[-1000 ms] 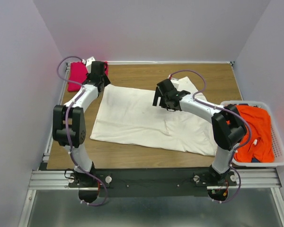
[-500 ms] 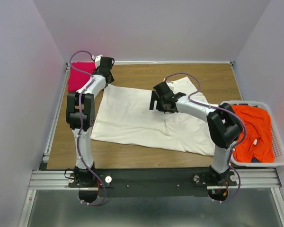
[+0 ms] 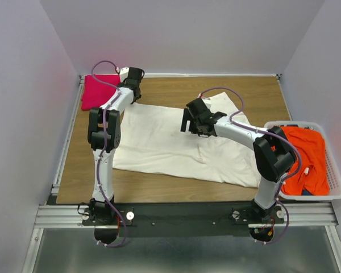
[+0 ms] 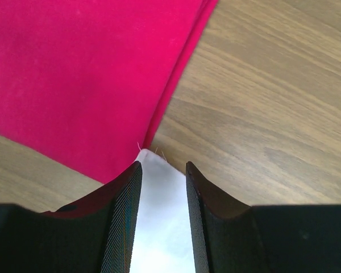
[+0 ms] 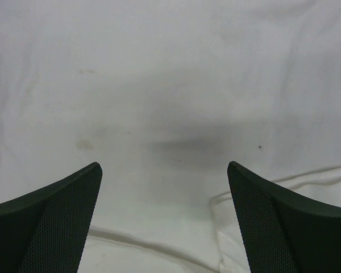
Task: Fold and stack the t-shirts
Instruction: Fold the tshirt
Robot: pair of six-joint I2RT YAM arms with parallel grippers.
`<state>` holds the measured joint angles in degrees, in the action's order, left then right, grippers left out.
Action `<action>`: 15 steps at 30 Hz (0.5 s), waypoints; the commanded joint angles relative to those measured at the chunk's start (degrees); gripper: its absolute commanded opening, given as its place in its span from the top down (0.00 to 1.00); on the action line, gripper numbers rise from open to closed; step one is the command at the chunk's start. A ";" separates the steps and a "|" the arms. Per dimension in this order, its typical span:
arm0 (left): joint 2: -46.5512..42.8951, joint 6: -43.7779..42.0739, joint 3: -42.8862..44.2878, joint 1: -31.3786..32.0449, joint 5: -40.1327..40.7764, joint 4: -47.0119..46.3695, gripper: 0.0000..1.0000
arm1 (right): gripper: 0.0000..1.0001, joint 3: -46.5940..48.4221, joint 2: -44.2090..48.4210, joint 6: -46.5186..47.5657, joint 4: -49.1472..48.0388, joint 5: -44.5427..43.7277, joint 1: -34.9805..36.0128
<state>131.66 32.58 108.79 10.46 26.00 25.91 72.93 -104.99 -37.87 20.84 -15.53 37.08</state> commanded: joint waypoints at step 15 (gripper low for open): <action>6.60 1.35 6.08 -0.09 3.71 5.03 0.65 | 0.02 -1.47 2.86 1.04 -0.63 -0.03 0.19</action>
<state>137.08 33.06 114.02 10.46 27.51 29.67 72.20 -103.70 -37.58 20.62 -15.53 37.08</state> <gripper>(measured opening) 0.408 0.974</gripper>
